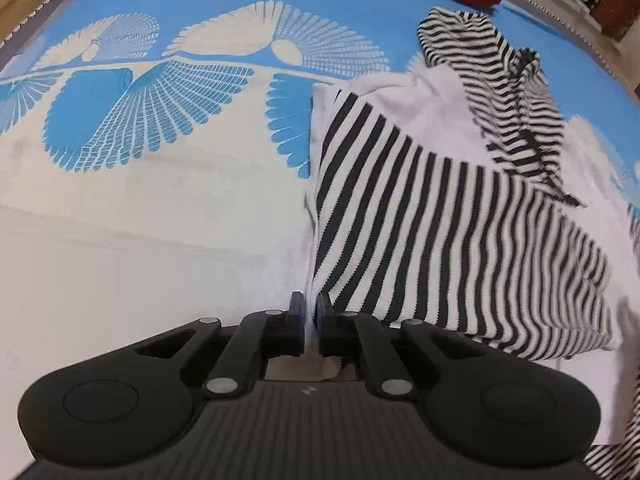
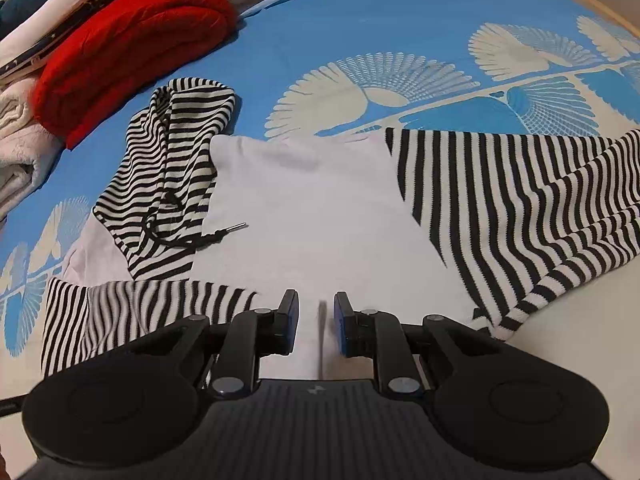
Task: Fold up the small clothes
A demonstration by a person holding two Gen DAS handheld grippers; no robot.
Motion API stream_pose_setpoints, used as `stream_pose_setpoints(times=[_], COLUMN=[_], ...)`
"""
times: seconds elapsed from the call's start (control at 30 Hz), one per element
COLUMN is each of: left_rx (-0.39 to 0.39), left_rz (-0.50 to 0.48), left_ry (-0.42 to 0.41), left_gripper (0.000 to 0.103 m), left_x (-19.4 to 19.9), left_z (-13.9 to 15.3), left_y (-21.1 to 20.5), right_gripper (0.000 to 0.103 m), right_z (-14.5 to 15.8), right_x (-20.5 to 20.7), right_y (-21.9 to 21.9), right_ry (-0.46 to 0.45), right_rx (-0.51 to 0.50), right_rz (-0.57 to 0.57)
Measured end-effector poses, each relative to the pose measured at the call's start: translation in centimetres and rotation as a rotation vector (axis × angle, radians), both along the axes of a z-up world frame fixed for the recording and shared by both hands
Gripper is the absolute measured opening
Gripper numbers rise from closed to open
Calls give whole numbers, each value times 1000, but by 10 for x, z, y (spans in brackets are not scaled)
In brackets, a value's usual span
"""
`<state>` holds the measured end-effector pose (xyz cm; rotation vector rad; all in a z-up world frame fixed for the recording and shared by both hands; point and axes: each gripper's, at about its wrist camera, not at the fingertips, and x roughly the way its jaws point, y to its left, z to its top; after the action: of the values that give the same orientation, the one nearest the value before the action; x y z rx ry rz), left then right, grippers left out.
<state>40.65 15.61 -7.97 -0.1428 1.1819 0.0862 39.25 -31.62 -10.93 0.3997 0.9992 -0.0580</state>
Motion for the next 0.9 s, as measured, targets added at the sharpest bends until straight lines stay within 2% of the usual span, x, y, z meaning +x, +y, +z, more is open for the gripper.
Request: stream_pose_setpoints(times=[0.1, 0.2, 0.27, 0.37, 0.43, 0.53, 0.57, 0.7, 0.8, 0.9], left_rx=[82, -3, -23, 77, 104, 54, 50, 49, 61, 57], left_rz=[-23, -74, -116, -192, -214, -180, -177, -179, -178, -163], left_ry=[-72, -101, -58, 94, 75, 22, 2, -28, -31, -37], left_gripper=[9, 9, 9, 10, 10, 22, 27, 28, 28, 28], left_x=[-4, -6, -5, -7, -8, -6, -7, -6, -7, -10], left_z=[18, 23, 9, -33, -30, -8, -2, 7, 8, 10], left_y=[-9, -15, -22, -33, -38, -36, -36, -38, -38, -32], right_gripper=[20, 20, 21, 34, 46, 52, 53, 53, 0, 0], right_z=[-1, -2, -4, -14, -22, -35, -39, -49, -44, -27], right_x=[0, 0, 0, 1, 2, 5, 6, 9, 9, 8], right_y=[4, 9, 15, 25, 28, 26, 26, 33, 45, 56], right_ry=[1, 4, 9, 59, 102, 147, 163, 170, 128, 30], right_rx=[3, 10, 10, -7, -40, -63, -73, -110, -132, -162], right_rz=[17, 48, 79, 107, 98, 66, 60, 68, 124, 159])
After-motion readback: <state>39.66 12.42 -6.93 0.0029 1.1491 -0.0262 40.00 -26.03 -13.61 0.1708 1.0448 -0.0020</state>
